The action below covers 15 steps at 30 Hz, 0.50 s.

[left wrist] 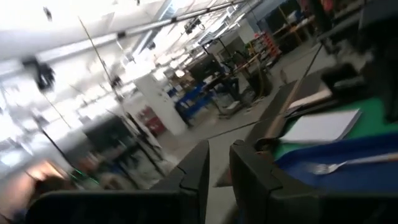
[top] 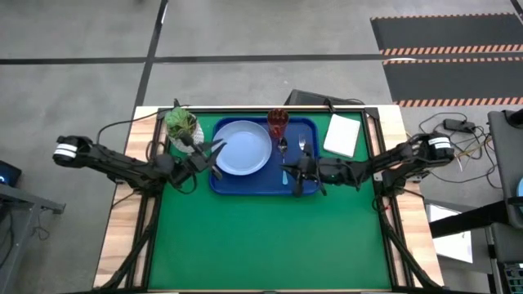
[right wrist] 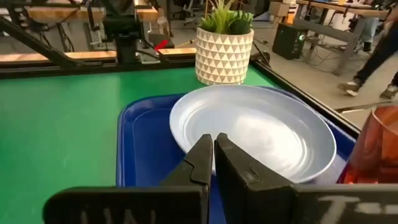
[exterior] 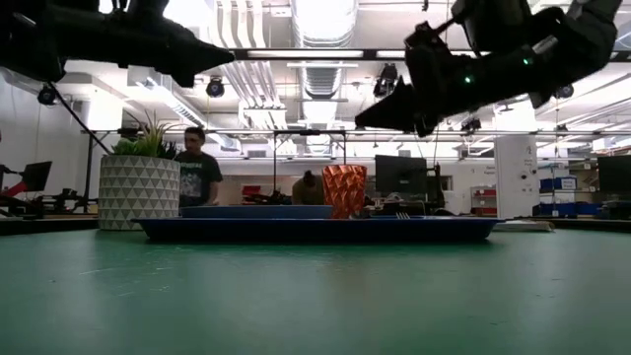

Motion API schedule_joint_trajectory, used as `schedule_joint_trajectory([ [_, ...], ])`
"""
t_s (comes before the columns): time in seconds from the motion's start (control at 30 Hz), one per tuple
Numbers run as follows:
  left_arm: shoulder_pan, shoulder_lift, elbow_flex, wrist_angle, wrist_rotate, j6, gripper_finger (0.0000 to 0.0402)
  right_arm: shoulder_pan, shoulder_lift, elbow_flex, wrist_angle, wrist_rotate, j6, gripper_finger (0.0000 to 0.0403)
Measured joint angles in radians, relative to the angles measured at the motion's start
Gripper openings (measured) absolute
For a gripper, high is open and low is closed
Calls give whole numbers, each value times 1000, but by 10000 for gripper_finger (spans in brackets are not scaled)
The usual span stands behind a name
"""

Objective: Pick and place plate/cup/fork/spoon on tray
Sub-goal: Return to Home Position

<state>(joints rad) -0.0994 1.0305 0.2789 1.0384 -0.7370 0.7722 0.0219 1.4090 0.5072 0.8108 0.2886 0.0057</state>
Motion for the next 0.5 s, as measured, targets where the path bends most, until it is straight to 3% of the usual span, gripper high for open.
schedule_joint_trajectory([
  [0.13, -2, 39, -10, -2, 2, -292, 44, 0, -8, -32, 14, 0, 5, 9],
  [0.23, -27, 82, -11, -10, 40, -444, 44, 17, -37, -32, 14, -7, -97, 9],
  [0.33, -92, 97, -12, -15, 37, -372, 44, 24, -110, -51, 12, -12, -228, 9],
  [0.5, -238, -63, -12, -41, -177, -246, 44, 14, -283, -132, 4, -8, -337, 9],
])
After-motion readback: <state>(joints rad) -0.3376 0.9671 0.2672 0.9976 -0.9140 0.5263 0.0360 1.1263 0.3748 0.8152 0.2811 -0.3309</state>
